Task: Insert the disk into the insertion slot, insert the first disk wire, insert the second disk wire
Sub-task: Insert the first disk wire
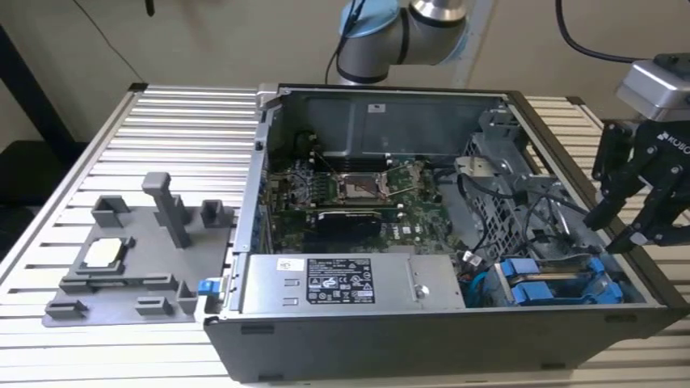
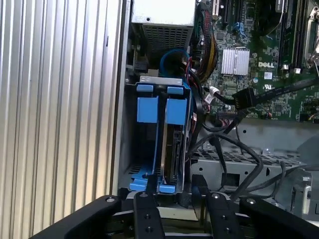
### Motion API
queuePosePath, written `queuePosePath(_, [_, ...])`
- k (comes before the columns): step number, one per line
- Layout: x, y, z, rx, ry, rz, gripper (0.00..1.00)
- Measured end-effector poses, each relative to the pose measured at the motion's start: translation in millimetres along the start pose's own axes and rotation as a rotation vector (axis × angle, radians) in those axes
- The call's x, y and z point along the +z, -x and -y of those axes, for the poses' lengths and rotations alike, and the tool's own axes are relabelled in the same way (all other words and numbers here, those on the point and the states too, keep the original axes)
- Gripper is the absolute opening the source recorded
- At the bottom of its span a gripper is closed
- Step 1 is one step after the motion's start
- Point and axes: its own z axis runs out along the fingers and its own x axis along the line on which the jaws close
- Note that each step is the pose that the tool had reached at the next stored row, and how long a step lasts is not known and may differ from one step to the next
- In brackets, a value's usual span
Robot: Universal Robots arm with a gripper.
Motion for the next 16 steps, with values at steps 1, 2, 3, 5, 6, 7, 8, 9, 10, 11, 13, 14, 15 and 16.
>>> queuePosePath(1, [-0.1, 0.4, 1.7, -0.001, 0.0000, -0.0001, 0.41])
queuePosePath(2, [-0.1, 0.9, 3.5, -0.002, -0.0001, 0.0000, 0.41])
queuePosePath(3, [-0.2, 1.4, 4.9, -0.003, -0.0001, 0.0000, 0.41])
queuePosePath(5, [-0.4, 3.2, 7.7, -0.004, -0.0001, -0.0001, 0.41])
queuePosePath(6, [-0.4, 4.3, 9.0, -0.005, -0.0002, -0.0001, 0.41])
queuePosePath(7, [-0.6, 5.6, 10.1, -0.005, -0.0001, -0.0002, 0.41])
queuePosePath(8, [-0.6, 7.0, 11.2, -0.005, -0.0001, 0.0000, 0.41])
queuePosePath(9, [-0.7, 8.4, 12.1, -0.005, -0.0002, -0.0001, 0.41])
queuePosePath(10, [-0.8, 10.1, 13.0, -0.005, -0.0002, -0.0002, 0.41])
queuePosePath(11, [-0.9, 11.7, 13.7, -0.005, -0.0001, -0.0001, 0.41])
queuePosePath(13, [-1.0, 15.3, 14.9, -0.005, -0.0001, -0.0001, 0.41])
queuePosePath(14, [-1.1, 16.3, 15.5, -0.005, -0.0001, 0.0000, 0.41])
queuePosePath(15, [-1.1, 16.7, 16.3, -0.007, -0.0002, -0.0002, 0.41])
queuePosePath(16, [-1.1, 16.7, 16.4, -0.014, -0.0004, -0.0006, 0.41])
